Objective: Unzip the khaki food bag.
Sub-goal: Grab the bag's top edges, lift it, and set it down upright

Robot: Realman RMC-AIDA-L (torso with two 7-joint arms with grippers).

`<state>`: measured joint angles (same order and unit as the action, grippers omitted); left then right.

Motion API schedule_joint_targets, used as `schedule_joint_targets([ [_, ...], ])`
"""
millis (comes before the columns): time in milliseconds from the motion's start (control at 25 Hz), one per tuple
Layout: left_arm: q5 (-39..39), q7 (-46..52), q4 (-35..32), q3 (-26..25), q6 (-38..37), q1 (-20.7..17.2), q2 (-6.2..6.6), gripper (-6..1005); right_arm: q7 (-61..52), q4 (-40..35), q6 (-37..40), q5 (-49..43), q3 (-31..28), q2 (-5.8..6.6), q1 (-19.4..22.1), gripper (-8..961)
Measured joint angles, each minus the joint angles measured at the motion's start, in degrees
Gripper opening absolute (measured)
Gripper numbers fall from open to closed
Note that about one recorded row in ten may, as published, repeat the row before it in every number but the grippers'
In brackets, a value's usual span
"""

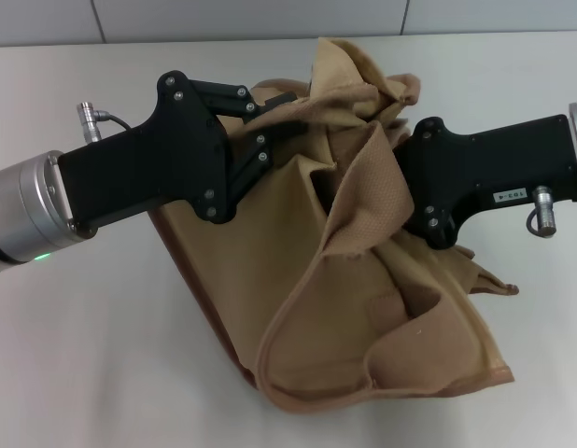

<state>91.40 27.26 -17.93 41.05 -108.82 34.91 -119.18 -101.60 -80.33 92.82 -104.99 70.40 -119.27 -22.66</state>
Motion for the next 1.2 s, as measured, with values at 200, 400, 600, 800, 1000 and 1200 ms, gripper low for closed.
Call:
schedule_joint_targets([
  [200, 0.0, 0.0, 0.0, 0.0, 0.0, 0.0, 0.0, 59, -0.1, 0.0, -0.4, 0.1, 0.0, -0.21, 0.4, 12],
  [400, 0.0, 0.0, 0.0, 0.0, 0.0, 0.0, 0.01, 59, -0.1, -0.7, -0.5, 0.1, 0.3, -0.25, 0.5, 71],
  [600, 0.0, 0.1, 0.0, 0.0, 0.1, 0.2, 0.0, 60, -0.3, -3.9, -0.1, 0.1, 0.2, -0.28, 2.3, 130],
  [800, 0.0, 0.1, 0.0, 0.0, 0.1, 0.4, 0.0, 60, -0.4, -4.3, -0.4, 0.3, 0.2, -0.28, 2.8, 290],
  [1000, 0.0, 0.1, 0.0, 0.1, 0.4, 0.7, 0.01, 60, -0.2, -1.8, -0.7, 0.3, 0.5, -0.37, 1.3, 568],
  [1200, 0.0, 0.2, 0.0, 0.2, 0.4, 0.8, 0.01, 60, 0.2, -0.9, -4.2, 0.3, 2.8, -0.4, 0.8, 705],
])
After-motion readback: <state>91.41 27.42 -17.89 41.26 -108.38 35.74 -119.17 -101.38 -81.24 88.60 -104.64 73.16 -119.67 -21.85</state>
